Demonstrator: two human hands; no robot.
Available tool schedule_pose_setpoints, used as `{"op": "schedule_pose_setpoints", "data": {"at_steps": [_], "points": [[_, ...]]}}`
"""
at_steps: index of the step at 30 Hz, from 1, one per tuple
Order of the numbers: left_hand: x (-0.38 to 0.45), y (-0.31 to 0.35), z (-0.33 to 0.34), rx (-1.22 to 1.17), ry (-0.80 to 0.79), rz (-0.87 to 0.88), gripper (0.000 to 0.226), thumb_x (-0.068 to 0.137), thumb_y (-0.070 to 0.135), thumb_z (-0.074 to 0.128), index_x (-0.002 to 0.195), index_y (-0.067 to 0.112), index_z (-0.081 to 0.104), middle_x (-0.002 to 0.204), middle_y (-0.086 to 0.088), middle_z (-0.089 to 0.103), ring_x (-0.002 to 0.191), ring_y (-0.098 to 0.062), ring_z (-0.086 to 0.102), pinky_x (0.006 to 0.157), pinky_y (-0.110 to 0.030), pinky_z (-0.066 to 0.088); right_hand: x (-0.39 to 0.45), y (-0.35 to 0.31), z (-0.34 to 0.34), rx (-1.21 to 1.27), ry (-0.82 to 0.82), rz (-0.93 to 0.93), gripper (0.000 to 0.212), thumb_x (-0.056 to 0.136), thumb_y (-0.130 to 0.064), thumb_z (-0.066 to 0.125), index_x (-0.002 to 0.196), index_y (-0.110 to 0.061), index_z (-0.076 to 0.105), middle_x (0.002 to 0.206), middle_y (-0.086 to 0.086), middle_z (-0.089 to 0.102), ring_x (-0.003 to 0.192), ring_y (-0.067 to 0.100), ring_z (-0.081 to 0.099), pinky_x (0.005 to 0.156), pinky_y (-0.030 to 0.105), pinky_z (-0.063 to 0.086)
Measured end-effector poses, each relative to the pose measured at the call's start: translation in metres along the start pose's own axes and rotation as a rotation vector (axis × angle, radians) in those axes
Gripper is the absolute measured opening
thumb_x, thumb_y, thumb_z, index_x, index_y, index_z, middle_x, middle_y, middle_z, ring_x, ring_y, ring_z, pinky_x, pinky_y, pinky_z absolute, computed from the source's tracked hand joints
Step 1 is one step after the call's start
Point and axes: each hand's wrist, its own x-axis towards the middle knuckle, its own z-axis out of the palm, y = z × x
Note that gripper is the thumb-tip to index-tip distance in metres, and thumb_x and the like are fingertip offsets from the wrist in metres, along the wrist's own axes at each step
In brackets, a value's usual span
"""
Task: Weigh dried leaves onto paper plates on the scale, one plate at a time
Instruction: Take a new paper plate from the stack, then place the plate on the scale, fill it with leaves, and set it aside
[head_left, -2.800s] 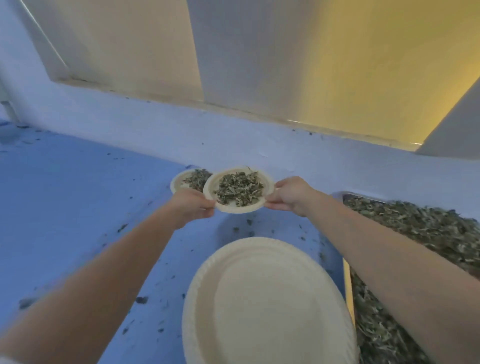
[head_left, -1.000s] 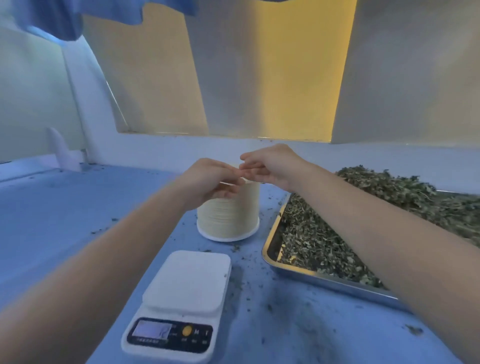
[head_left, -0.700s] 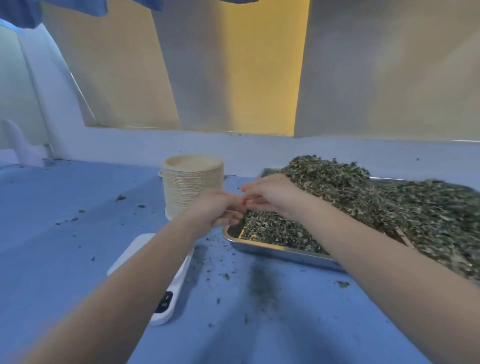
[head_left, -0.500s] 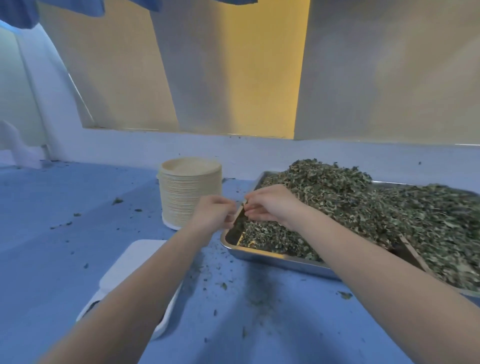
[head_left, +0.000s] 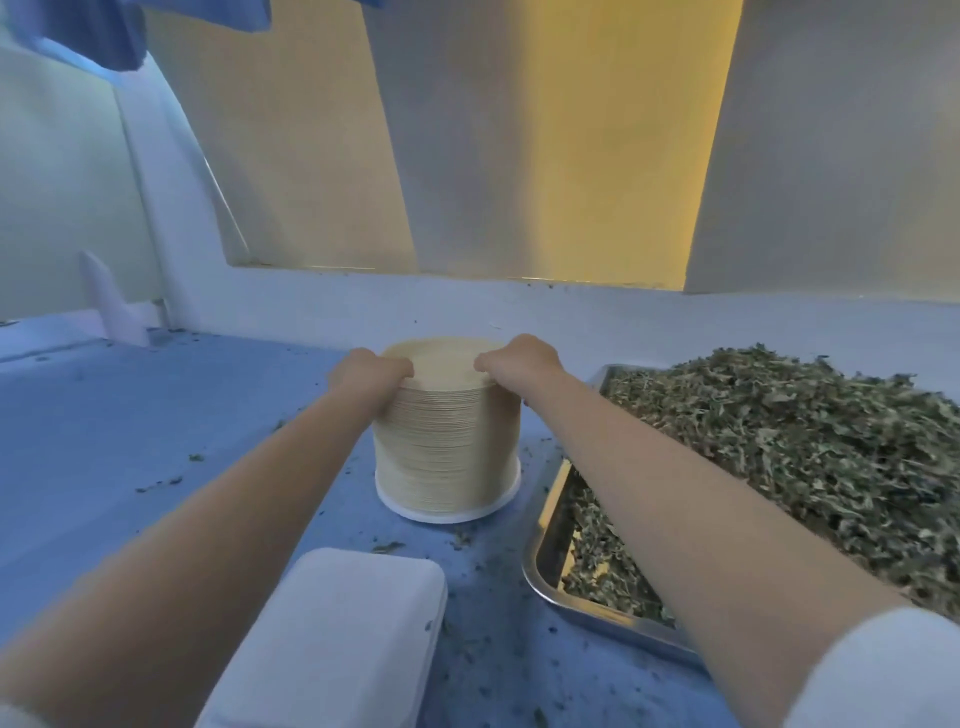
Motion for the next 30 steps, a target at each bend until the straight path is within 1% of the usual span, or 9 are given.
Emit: {"op": "schedule_pose_setpoints", "data": {"at_steps": [4, 8, 15, 17, 18, 20, 23, 25, 30], "points": [[0.005, 0.001, 0.008, 0.028, -0.007, 0.016, 0.035, 0.093, 0.007, 0.038, 0.125, -0.006, 0.045, 0.129, -0.024, 0.049, 0.117, -0.037, 0.047, 0.089, -0.037, 0.040, 0.009, -0.001, 0.006, -0.056, 0.015, -0.012, 0.033, 0.087, -0.003, 0.041, 0.060, -0.015, 0.026, 0.062, 0.000, 0.028, 0.052, 0.015, 0.025, 0.045, 0.026, 0.019], [-0.002, 0.007, 0.007, 0.085, 0.009, 0.071, 0.018, 0.094, 0.003, 0.032, 0.093, -0.004, 0.049, 0.109, -0.020, 0.049, 0.096, -0.032, 0.046, 0.076, -0.031, 0.035, 0.009, -0.009, 0.003, -0.119, 0.088, -0.056, 0.031, 0.088, -0.002, 0.039, 0.060, -0.012, 0.030, 0.066, 0.002, 0.034, 0.054, 0.015, 0.030, 0.045, 0.026, 0.021], [-0.013, 0.024, -0.003, 0.083, 0.028, 0.065, 0.031, 0.093, 0.001, 0.028, 0.118, -0.008, 0.045, 0.129, -0.026, 0.041, 0.120, -0.040, 0.041, 0.098, -0.044, 0.038, -0.005, -0.019, -0.017, -0.120, 0.086, -0.059, 0.037, 0.089, 0.001, 0.042, 0.058, -0.016, 0.029, 0.059, 0.002, 0.029, 0.050, 0.015, 0.026, 0.042, 0.024, 0.019], [-0.022, 0.027, -0.007, 0.047, 0.055, 0.105, 0.019, 0.092, -0.002, 0.029, 0.096, -0.006, 0.047, 0.105, -0.019, 0.048, 0.101, -0.037, 0.046, 0.080, -0.038, 0.043, -0.014, -0.019, -0.021, -0.101, 0.088, -0.070, 0.038, 0.088, 0.003, 0.040, 0.058, -0.017, 0.026, 0.058, 0.002, 0.025, 0.049, 0.015, 0.022, 0.042, 0.023, 0.016], [-0.028, 0.029, -0.010, 0.023, 0.071, 0.118, 0.017, 0.091, -0.003, 0.029, 0.081, -0.001, 0.042, 0.088, -0.013, 0.044, 0.082, -0.031, 0.045, 0.064, -0.032, 0.040, -0.020, -0.019, -0.023, -0.085, 0.091, -0.078, 0.039, 0.087, 0.004, 0.039, 0.059, -0.018, 0.025, 0.058, 0.001, 0.024, 0.048, 0.015, 0.020, 0.042, 0.023, 0.015], [-0.040, 0.032, -0.018, -0.054, 0.078, 0.135, 0.023, 0.091, -0.005, 0.029, 0.071, 0.006, 0.032, 0.074, -0.005, 0.031, 0.061, -0.019, 0.031, 0.050, -0.027, 0.026, -0.034, -0.021, -0.028, -0.037, 0.100, -0.096, 0.039, 0.086, 0.005, 0.039, 0.058, -0.018, 0.023, 0.057, 0.001, 0.022, 0.048, 0.015, 0.018, 0.042, 0.024, 0.014], [-0.060, 0.028, -0.034, -0.202, 0.093, 0.144, 0.019, 0.089, -0.007, 0.028, 0.076, 0.006, 0.029, 0.071, -0.002, 0.023, 0.059, -0.015, 0.019, 0.051, -0.026, 0.018, -0.059, -0.020, -0.033, 0.063, 0.104, -0.130, 0.038, 0.082, 0.005, 0.040, 0.058, -0.018, 0.020, 0.055, -0.001, 0.020, 0.047, 0.015, 0.015, 0.043, 0.024, 0.013], [-0.075, 0.017, -0.046, -0.292, 0.079, 0.139, 0.031, 0.084, -0.010, 0.027, 0.067, 0.013, 0.017, 0.071, 0.000, 0.015, 0.061, -0.015, 0.011, 0.052, -0.026, 0.012, -0.080, -0.016, -0.031, 0.131, 0.105, -0.166, 0.036, 0.077, 0.002, 0.041, 0.061, -0.019, 0.016, 0.056, -0.001, 0.017, 0.047, 0.015, 0.011, 0.044, 0.025, 0.012], [-0.124, -0.029, -0.069, -0.345, 0.043, 0.138, 0.036, 0.083, -0.012, 0.029, 0.064, 0.017, 0.020, 0.070, 0.000, 0.019, 0.061, -0.016, 0.017, 0.055, -0.025, 0.018, -0.131, 0.003, -0.006, 0.134, 0.037, -0.237, 0.036, 0.075, -0.006, 0.047, 0.061, -0.019, 0.016, 0.055, -0.004, 0.017, 0.047, 0.014, 0.012, 0.038, 0.024, 0.010]]}}
